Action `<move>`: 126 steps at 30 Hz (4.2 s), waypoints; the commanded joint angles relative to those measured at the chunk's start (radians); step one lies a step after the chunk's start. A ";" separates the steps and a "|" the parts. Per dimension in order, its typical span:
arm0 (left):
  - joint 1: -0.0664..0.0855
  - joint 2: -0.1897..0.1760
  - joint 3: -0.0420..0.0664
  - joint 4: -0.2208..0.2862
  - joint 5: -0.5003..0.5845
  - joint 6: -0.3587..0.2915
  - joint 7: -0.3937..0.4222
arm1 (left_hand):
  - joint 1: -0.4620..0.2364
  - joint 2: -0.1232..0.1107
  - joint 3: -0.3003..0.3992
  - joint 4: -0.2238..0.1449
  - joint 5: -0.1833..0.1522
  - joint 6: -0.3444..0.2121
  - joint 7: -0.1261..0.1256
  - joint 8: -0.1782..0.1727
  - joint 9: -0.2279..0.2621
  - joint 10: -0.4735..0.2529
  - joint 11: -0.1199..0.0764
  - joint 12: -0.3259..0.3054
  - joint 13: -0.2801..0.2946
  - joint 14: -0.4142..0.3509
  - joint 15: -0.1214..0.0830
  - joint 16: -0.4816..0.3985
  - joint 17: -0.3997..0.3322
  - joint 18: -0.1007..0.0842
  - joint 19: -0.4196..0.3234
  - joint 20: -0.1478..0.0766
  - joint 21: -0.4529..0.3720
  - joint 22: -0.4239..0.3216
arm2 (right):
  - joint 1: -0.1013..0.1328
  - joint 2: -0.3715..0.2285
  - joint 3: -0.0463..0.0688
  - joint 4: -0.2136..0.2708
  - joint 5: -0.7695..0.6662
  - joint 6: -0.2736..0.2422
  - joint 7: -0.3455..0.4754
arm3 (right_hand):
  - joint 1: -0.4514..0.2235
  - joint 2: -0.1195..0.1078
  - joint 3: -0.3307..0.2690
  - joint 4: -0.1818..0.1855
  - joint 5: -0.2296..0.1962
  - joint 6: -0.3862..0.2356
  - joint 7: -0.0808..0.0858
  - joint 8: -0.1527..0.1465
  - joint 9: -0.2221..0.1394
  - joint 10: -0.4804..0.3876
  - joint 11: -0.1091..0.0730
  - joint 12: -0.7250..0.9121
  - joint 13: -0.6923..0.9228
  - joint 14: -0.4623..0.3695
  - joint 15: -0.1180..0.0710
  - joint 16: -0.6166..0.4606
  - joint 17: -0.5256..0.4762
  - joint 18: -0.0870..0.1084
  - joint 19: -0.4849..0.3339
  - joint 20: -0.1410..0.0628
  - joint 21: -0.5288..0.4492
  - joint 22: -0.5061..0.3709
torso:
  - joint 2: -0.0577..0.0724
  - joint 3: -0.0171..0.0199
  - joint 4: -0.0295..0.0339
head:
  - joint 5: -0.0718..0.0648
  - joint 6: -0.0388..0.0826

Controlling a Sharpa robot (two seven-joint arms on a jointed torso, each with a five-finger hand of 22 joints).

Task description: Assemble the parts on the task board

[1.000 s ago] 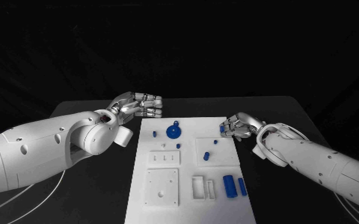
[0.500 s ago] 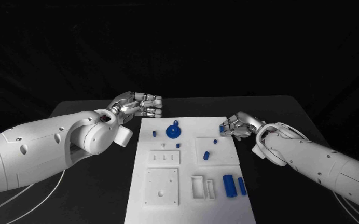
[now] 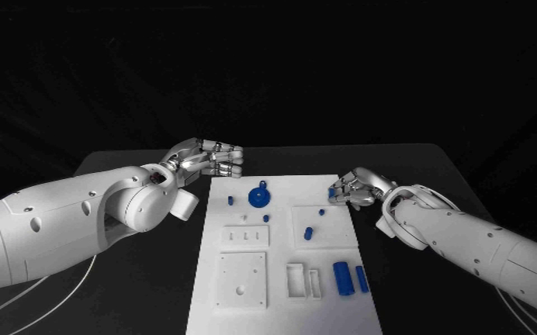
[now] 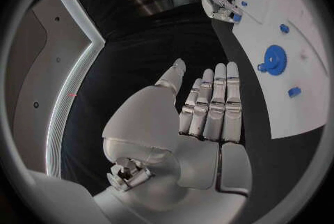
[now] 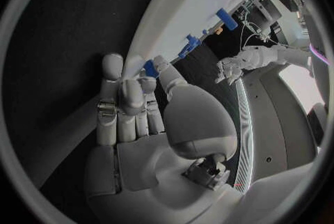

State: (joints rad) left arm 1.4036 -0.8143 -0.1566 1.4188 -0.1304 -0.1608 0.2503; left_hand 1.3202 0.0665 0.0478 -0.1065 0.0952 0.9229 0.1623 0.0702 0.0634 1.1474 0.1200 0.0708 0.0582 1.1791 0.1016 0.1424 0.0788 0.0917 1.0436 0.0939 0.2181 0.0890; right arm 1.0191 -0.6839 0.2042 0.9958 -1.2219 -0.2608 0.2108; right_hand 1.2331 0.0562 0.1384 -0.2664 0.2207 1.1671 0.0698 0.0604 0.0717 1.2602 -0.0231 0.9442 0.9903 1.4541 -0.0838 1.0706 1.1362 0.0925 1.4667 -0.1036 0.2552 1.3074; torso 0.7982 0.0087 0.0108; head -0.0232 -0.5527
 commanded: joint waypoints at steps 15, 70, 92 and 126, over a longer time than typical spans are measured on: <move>0.034 0.034 0.002 -0.030 -0.209 0.062 -0.237 | -0.018 0.000 -0.047 0.037 -0.023 0.202 -0.083 -0.005 0.005 0.350 -0.139 0.137 0.085 0.122 -0.163 0.618 0.379 -0.070 0.085 -0.178 0.454 0.308 | 0.061 -0.020 0.024 0.081 -0.051 0.016 -0.122 | -0.011 0.000 -0.001 0.011 0.013 0.010 -0.003 0.003 -0.002 0.011 -0.008 0.016 0.016 0.005 -0.007 0.020 0.019 -0.011 0.040 -0.006 0.054 0.036 | -0.019 -0.0042 -0.0139 | 0.009 0.012; 0.070 0.180 -0.019 -0.063 -0.459 0.084 -0.584 | -0.234 -0.225 0.057 0.387 -0.013 0.136 -0.146 0.139 0.809 0.170 -0.184 0.753 0.662 0.124 -0.210 1.056 0.685 -0.031 -0.019 -0.218 0.844 0.625 | 0.118 0.094 -0.012 0.358 -0.163 0.146 -0.323 | -0.014 -0.024 0.058 0.046 0.007 0.007 -0.003 0.003 -0.001 0.016 -0.008 0.017 0.030 0.007 -0.007 0.018 0.025 -0.016 0.038 -0.007 0.073 0.033 | -0.060 -0.0074 -0.0193 | 0.026 -0.012; 0.070 0.200 -0.020 -0.064 -0.529 0.067 -0.631 | -0.231 -0.207 0.059 0.372 -0.013 0.141 -0.145 0.127 0.798 0.170 -0.183 0.753 0.659 0.123 -0.209 1.056 0.681 -0.032 -0.019 -0.218 0.843 0.626 | 0.118 0.104 -0.012 0.362 -0.163 0.161 -0.328 | -0.014 -0.029 0.059 0.052 0.009 0.008 -0.004 0.003 -0.001 0.015 -0.009 0.015 0.029 0.007 -0.008 0.016 0.024 -0.017 0.038 -0.007 0.076 0.033 | -0.059 -0.0081 -0.0195 | 0.028 -0.017; 0.069 0.219 -0.022 -0.078 -0.530 0.129 -0.667 | -0.208 -0.015 -0.032 0.129 0.024 0.165 -0.149 0.098 0.750 0.170 -0.187 0.757 0.656 0.125 -0.211 1.068 0.690 -0.033 -0.022 -0.220 0.847 0.635 | 0.118 0.122 -0.016 0.349 -0.163 0.169 -0.325 | -0.014 -0.029 0.059 0.059 0.011 0.008 -0.004 0.003 -0.001 0.014 -0.009 0.011 0.026 0.007 -0.008 0.013 0.023 -0.017 0.038 -0.008 0.072 0.032 | -0.059 -0.0068 -0.0200 | 0.027 -0.023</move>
State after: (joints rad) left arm 1.4726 -0.5973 -0.1779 1.3406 -0.6561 -0.0598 -0.4161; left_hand 1.1120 0.0438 0.0143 0.0259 0.1157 1.0826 0.0123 0.1702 0.8141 1.3203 -0.0641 0.8248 0.7157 1.3075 -0.1071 1.2075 0.7673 0.0540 1.0236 -0.1235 1.0665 0.7233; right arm 1.1363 -0.5630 0.1867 1.3444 -1.3803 -0.1017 -0.1147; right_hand 1.2098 0.0270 0.1975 -0.2152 0.2286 1.1671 0.0658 0.0565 0.0699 1.2706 -0.0298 0.9596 1.0174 1.4572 -0.0867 1.0861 1.1601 0.0920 1.4667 -0.1034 0.3285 1.3074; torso 0.7393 0.0022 -0.0095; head 0.0048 -0.5745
